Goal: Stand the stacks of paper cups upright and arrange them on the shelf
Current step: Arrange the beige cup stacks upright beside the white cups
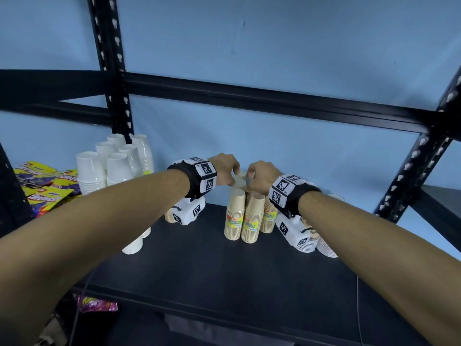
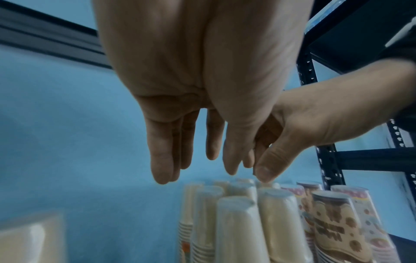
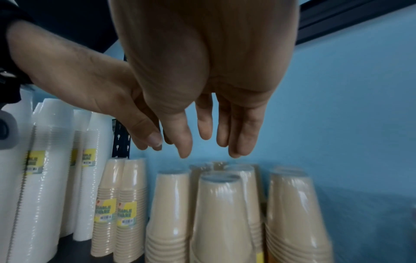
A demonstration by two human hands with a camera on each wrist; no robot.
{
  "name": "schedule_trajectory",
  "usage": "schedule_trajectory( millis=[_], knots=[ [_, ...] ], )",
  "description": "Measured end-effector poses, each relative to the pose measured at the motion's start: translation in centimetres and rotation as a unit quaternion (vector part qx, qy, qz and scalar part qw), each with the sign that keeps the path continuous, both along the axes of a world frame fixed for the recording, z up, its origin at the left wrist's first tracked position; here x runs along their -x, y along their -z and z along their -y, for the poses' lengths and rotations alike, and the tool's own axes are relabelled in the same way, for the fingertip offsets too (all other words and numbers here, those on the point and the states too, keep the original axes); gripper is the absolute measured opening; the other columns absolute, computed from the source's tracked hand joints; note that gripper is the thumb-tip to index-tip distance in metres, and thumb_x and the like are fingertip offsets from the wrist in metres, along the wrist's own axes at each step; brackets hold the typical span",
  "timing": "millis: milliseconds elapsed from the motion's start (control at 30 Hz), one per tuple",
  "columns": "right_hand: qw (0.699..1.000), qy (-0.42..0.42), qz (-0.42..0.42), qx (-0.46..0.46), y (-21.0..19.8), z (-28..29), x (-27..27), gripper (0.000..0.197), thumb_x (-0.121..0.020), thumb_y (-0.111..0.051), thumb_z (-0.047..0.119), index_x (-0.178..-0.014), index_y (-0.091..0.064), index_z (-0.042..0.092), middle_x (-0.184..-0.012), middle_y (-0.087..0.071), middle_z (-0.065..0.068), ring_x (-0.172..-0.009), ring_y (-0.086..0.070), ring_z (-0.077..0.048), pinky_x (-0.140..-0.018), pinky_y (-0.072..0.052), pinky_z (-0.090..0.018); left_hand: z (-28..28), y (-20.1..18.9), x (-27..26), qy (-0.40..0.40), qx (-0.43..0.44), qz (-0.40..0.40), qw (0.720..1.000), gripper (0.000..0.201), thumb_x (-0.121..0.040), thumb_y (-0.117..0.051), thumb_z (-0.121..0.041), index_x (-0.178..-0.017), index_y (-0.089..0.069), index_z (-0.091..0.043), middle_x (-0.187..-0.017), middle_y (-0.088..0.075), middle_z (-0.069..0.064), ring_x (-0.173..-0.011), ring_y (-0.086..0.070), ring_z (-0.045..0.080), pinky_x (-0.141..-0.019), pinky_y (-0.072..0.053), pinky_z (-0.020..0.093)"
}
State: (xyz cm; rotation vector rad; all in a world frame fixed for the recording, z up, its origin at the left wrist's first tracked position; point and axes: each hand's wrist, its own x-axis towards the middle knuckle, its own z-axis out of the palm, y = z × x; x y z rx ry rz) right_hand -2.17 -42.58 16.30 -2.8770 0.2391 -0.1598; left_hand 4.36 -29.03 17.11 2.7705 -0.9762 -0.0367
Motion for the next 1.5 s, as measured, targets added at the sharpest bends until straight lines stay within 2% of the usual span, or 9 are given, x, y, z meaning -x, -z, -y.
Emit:
schedule_trajectory(
  millis=[400,467,567,700,933,1133,1233,1300,1500],
  knots=[
    [0.996,-0.081,-0.004,-0.022,-1.5,-6.8,-4.1,0.053,-0.082,-0.074,0.022,-0.131,-0.055,0.013,-0.126,-0.059,-0.007,-0.106,-0.062,-0.025,-0.071,-0.043,-0.027,-6.4,-1.2,-3.6,-0.132,-0.065,0.019,0.989,0.035,-0.089,-0.067,-0.022,-0.122,-0.059,-0.016,-0.12,-0.058,0.005,-0.108,-0.061,0.026,-0.077,-0.048,0.029],
    [0.995,-0.092,-0.01,-0.025,-1.1,-7.9,-4.8,0.06,-0.082,-0.073,0.021,-0.137,-0.05,0.013,-0.131,-0.057,-0.008,-0.111,-0.061,-0.025,-0.073,-0.044,-0.026,-7.1,-0.6,-4.1,-0.146,-0.082,0.019,0.986,0.024,-0.09,-0.066,-0.023,-0.113,-0.06,-0.017,-0.111,-0.059,0.002,-0.106,-0.06,0.025,-0.074,-0.049,0.025],
    [0.994,-0.103,-0.02,-0.026,-0.2,-9.4,-5.9,0.069,-0.082,-0.073,0.019,-0.144,-0.043,0.014,-0.14,-0.051,-0.007,-0.119,-0.057,-0.026,-0.079,-0.045,-0.027,-7.8,0.7,-5.5,-0.168,-0.095,0.018,0.981,0.051,-0.089,-0.066,-0.024,-0.135,-0.052,-0.008,-0.132,-0.056,0.009,-0.116,-0.059,0.028,-0.087,-0.052,0.033],
    [0.992,-0.121,-0.029,-0.031,1.2,-10.6,-7.7,0.077,-0.081,-0.073,0.016,-0.148,-0.036,0.013,-0.145,-0.047,-0.007,-0.126,-0.052,-0.027,-0.09,-0.046,-0.03,-8.3,1.8,-6.5,-0.194,-0.108,0.01,0.975,0.048,-0.086,-0.067,-0.015,-0.13,-0.055,-0.003,-0.126,-0.062,0.013,-0.112,-0.063,0.029,-0.074,-0.048,0.031],
    [0.991,-0.123,-0.044,-0.033,3.2,-12.1,-10.2,0.057,-0.088,-0.064,0.015,-0.141,-0.043,0.006,-0.136,-0.053,-0.013,-0.122,-0.054,-0.03,-0.092,-0.047,-0.034,-9.1,3.4,-7.5,-0.194,-0.111,-0.02,0.975,0.032,-0.082,-0.068,-0.016,-0.11,-0.057,-0.005,-0.111,-0.066,0.014,-0.096,-0.067,0.031,-0.071,-0.051,0.035],
    [0.99,-0.139,-0.038,-0.005,4.8,-13.0,-10.9,0.03,-0.082,-0.065,0.015,-0.111,-0.061,0.009,-0.105,-0.067,-0.011,-0.097,-0.065,-0.031,-0.066,-0.043,-0.03,-8.7,4.6,-7.5,-0.186,-0.084,0.0,0.979,0.029,-0.093,-0.058,-0.01,-0.121,-0.059,0.0,-0.119,-0.065,0.015,-0.11,-0.063,0.033,-0.084,-0.05,0.036],
    [0.99,-0.141,-0.027,0.005,4.6,-13.0,-10.7,0.028,-0.086,-0.061,0.011,-0.113,-0.06,0.006,-0.107,-0.067,-0.014,-0.096,-0.064,-0.033,-0.066,-0.045,-0.032,-8.5,4.8,-6.9,-0.199,-0.081,0.035,0.976,0.009,-0.097,-0.052,-0.005,-0.094,-0.061,-0.002,-0.118,-0.066,0.014,-0.108,-0.065,0.03,-0.086,-0.051,0.034],
    [0.99,-0.138,-0.022,0.006,4.4,-12.9,-10.6,0.029,-0.088,-0.057,0.007,-0.117,-0.06,0.002,-0.11,-0.066,-0.017,-0.098,-0.064,-0.034,-0.073,-0.051,-0.035,-8.4,4.5,-6.9,-0.207,-0.075,0.033,0.975,0.023,-0.097,-0.052,-0.004,-0.074,-0.051,-0.005,-0.117,-0.067,0.015,-0.106,-0.066,0.03,-0.082,-0.052,0.034],
    [0.991,-0.133,-0.019,0.016,4.1,-12.5,-9.0,0.029,-0.09,-0.056,0.005,-0.119,-0.061,0.001,-0.114,-0.065,-0.016,-0.101,-0.064,-0.032,-0.081,-0.053,-0.037,-8.5,4.0,-6.2,-0.217,-0.065,0.026,0.974,0.037,-0.092,-0.059,-0.004,-0.061,-0.039,-0.01,-0.088,-0.068,0.012,-0.095,-0.069,0.029,-0.066,-0.042,0.026]
  ],
)
